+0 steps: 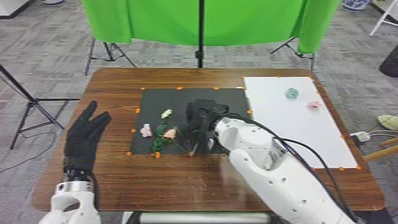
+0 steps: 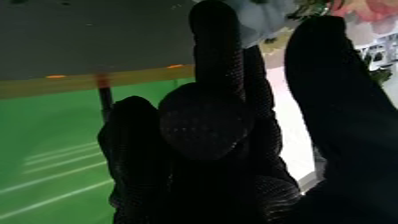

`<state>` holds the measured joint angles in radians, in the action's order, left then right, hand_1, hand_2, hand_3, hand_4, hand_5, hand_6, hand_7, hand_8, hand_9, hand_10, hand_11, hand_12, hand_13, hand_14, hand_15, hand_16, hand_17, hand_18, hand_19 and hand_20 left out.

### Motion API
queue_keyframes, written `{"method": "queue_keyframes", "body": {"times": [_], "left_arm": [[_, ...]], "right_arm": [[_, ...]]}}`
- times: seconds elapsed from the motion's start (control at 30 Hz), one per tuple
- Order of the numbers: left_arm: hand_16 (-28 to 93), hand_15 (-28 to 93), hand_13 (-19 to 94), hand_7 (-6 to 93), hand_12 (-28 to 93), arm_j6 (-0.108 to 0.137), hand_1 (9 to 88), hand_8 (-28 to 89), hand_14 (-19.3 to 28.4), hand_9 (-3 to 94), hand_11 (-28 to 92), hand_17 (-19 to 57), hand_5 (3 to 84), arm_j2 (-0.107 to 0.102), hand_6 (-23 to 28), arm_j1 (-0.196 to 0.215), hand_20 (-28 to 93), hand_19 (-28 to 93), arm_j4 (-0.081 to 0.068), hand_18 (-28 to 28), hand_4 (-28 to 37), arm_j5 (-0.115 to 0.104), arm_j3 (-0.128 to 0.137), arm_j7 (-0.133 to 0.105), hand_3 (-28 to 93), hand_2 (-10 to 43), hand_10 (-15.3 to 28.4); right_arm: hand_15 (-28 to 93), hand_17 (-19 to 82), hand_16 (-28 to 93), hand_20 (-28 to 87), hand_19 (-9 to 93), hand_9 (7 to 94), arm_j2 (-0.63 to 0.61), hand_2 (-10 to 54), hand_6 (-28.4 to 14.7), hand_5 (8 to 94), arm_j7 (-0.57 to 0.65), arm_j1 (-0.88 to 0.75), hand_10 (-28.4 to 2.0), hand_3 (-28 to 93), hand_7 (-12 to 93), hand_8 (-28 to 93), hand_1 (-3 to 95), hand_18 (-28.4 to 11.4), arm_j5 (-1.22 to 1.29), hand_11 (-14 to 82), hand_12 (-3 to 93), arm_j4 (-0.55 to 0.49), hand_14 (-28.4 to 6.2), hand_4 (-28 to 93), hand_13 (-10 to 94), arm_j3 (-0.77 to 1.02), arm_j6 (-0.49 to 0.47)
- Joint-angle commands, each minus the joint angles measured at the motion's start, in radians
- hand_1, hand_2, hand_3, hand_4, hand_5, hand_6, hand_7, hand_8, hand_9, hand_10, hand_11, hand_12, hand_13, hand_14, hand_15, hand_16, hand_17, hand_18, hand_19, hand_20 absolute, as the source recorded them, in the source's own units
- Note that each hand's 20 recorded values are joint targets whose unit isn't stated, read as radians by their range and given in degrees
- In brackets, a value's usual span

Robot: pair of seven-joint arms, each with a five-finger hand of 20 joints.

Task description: Arrange flowers

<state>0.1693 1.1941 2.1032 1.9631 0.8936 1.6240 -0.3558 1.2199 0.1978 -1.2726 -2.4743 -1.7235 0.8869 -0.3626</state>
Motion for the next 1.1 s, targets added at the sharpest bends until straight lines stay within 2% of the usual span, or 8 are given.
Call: {"method": "queue_keyframes", "body": {"times": [0.03,0.13,0.23,0.47,0.63,0.83,1.1], "left_arm": [[2,9,34,6.2,12,0.001,21.7,-5,15.0,43.3,13,6.2,36.2,0.008,1.8,0.015,19,2,0.002,11.1,-23.5,0.002,0.003,-0.003,67,-1.7,12.6],[2,9,34,6.2,12,0.001,21.7,-5,15.1,43.3,13,6.2,36.2,0.008,1.8,0.017,19,2,0.003,11.1,-23.3,0.004,0.005,-0.003,67,-1.8,12.7],[2,9,34,6.3,12,0.002,21.7,-5,15.1,43.3,13,6.2,36.5,0.009,1.9,0.021,19,2,0.006,11.1,-23.4,0.004,0.008,-0.003,66,-1.8,12.6],[2,9,34,6.2,12,0.003,21.8,-5,15.2,43.5,13,6.2,37.9,0.008,2.5,0.022,19,2,0.008,11.1,-23.4,0.008,0.009,-0.003,66,-1.8,12.7],[2,9,34,6.5,12,-0.001,21.9,-5,15.2,43.5,14,6.3,39.1,0.008,2.8,0.025,19,2,0.010,11.0,-23.3,0.009,0.011,0.000,66,-1.8,12.8],[2,9,34,6.6,12,-0.002,21.9,-5,15.0,43.5,14,6.4,39.9,0.008,2.9,0.025,19,2,0.010,11.0,-23.3,0.012,0.012,0.005,66,-1.8,12.7],[1,9,34,6.7,12,-0.010,21.9,-5,15.1,43.6,14,6.4,40.1,0.008,2.9,0.017,19,2,0.006,10.9,-23.3,0.013,0.009,0.010,66,-1.7,12.7]], "right_arm": [[60,65,34,56,93,81.5,-0.047,-9.5,0.8,67.5,0.014,0.021,-11.8,60,15,-8,38.9,-9.3,0.033,23.0,23.2,-0.095,-1.8,-15,90,0.066,-0.012],[59,65,34,56,93,81.7,-0.096,-9.5,0.7,67.2,0.041,0.027,-12.2,60,14,-8,37.0,-9.6,0.054,23.0,23.3,-0.148,-1.9,-15,90,0.135,0.065],[59,64,34,56,93,81.9,-0.150,-9.5,0.6,67.3,0.082,0.031,-12.5,60,14,-8,35.9,-9.8,0.067,23.1,23.4,-0.168,-2.2,-14,90,0.223,0.094],[59,63,34,56,93,81.3,-0.221,-9.5,0.4,67.3,0.176,0.013,-12.9,60,13,-7,35.3,-10.5,0.031,22.8,23.5,-0.078,-3.2,-14,89,0.423,0.098],[59,62,34,56,93,79.3,-0.218,-9.5,0.0,65.3,0.231,-0.024,-13.6,58,12,-7,33.9,-10.9,-0.042,21.7,23.4,0.002,-3.7,-13,88,0.552,0.015],[60,62,34,56,93,77.4,-0.193,-9.5,-0.4,63.5,0.224,-0.032,-14.4,58,11,-7,31.3,-11.4,-0.145,20.6,23.4,0.106,-4.4,-12,87,0.615,-0.042],[61,61,33,56,93,77.2,-0.151,-9.5,0.1,63.0,0.194,-0.033,-14.4,58,11,-7,30.5,-11.7,-0.207,20.6,23.4,0.203,-4.8,-11,86,0.632,-0.048]]}}
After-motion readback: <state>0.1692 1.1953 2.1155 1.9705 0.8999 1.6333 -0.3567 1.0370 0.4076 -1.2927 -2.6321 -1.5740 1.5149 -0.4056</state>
